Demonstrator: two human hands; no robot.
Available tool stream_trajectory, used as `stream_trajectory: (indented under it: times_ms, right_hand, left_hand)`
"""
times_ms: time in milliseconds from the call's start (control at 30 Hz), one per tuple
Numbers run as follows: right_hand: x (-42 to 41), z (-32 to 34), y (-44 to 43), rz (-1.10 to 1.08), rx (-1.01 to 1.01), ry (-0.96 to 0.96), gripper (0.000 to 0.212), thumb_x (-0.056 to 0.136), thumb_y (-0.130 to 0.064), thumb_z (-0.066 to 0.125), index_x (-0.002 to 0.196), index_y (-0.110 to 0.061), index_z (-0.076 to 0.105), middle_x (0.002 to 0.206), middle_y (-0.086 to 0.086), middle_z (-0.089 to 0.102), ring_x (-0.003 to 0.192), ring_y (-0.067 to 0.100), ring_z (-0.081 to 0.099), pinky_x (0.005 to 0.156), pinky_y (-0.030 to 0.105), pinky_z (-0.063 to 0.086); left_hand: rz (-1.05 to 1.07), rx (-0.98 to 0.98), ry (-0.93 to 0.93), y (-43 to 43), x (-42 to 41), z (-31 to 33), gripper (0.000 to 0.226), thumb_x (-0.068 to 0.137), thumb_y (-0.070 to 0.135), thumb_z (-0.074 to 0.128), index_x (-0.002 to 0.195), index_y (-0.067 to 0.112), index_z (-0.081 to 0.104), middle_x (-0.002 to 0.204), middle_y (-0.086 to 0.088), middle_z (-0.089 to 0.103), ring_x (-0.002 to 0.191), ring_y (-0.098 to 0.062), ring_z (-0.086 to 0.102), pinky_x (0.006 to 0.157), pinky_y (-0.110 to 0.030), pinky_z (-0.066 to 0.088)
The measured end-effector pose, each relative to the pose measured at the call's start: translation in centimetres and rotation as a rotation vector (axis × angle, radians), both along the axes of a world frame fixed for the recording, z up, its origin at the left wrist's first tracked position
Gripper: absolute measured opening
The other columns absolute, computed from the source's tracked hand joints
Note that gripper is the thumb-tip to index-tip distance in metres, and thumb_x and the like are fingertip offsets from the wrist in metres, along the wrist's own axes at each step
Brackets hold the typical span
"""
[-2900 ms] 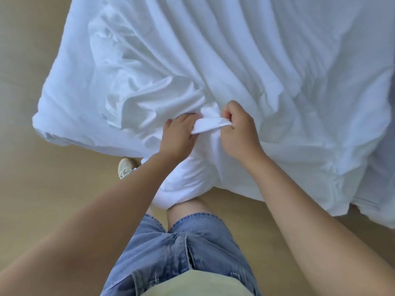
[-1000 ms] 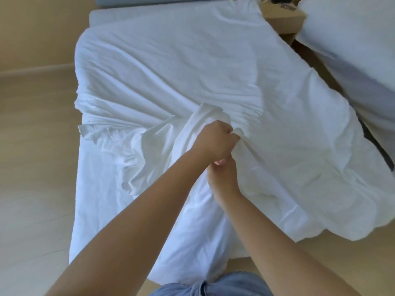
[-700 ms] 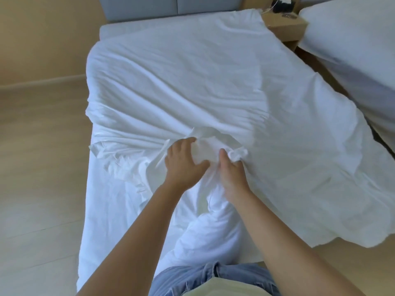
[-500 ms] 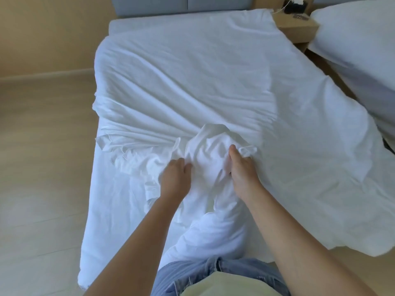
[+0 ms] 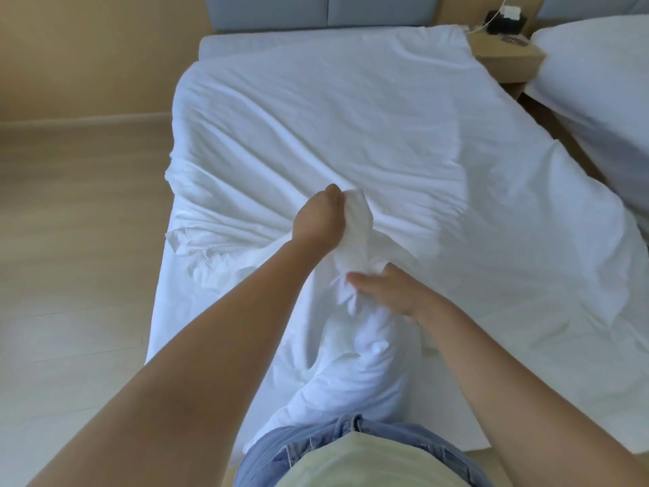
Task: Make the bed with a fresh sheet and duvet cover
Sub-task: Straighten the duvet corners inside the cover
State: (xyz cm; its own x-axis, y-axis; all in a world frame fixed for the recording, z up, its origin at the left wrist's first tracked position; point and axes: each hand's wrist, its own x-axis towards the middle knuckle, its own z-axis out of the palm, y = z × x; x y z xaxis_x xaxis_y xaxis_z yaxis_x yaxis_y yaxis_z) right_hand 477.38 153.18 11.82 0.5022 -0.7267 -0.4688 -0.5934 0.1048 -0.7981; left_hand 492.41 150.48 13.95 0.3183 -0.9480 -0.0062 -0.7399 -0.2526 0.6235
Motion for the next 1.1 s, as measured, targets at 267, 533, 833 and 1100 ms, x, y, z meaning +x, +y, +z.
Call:
stream_trajectory:
  times_ms: [267, 533, 833, 1100]
  right_hand:
    - [1.4, -1.2, -2.6, -0.472, 0.269, -0.375, 0.035, 0.095, -0.035, 0.053, 0.107, -0.006, 0.068, 0.102, 0.014, 0.072, 0.095, 0.027, 0.068, 0.086, 0.038, 0.051]
    - [0.3, -1.2, -2.1, -0.036, 0.191, -0.078, 0.082, 0.05, -0.061, 0.083, 0.099, 0.003, 0.068, 0.084, 0.008, 0.063, 0.082, 0.03, 0.061, 0.082, 0.04, 0.046]
    - [0.2, -0.8, -1.4, -0.365, 0.662, -0.792, 0.044, 0.084, -0.031, 0.052, 0.117, -0.004, 0.063, 0.113, 0.011, 0.068, 0.105, 0.02, 0.065, 0.093, 0.031, 0.05]
    - [-0.2, 0.4, -1.6, -0.238, 0.56, -0.474, 0.017, 0.081, -0.01, 0.068, 0.097, -0.004, 0.07, 0.102, 0.013, 0.072, 0.097, 0.023, 0.068, 0.09, 0.036, 0.052]
  left_hand:
    - [-0.046, 0.125, -0.194, 6.2, -1.8, -3.6, 0.052, 0.091, 0.056, 0.039, 0.12, 0.014, 0.051, 0.116, -0.006, 0.057, 0.111, -0.028, 0.051, 0.091, -0.037, 0.036]
    - [-0.179, 0.054, 0.098, 1.4, 0.0, 0.4, 0.031, 0.095, 0.022, 0.047, 0.067, 0.015, 0.035, 0.062, 0.002, 0.044, 0.062, -0.019, 0.041, 0.052, -0.028, 0.029]
    - [-0.191, 0.17, -0.005, -1.3, -1.0, 0.8, 0.042, 0.092, 0.038, 0.051, 0.062, 0.017, 0.031, 0.062, 0.002, 0.041, 0.056, -0.015, 0.038, 0.05, -0.029, 0.027]
    - [-0.186, 0.137, -0.215, -0.6, -1.4, 0.5, 0.031, 0.095, 0.042, 0.046, 0.08, 0.015, 0.045, 0.078, 0.003, 0.046, 0.08, -0.02, 0.046, 0.057, -0.029, 0.032]
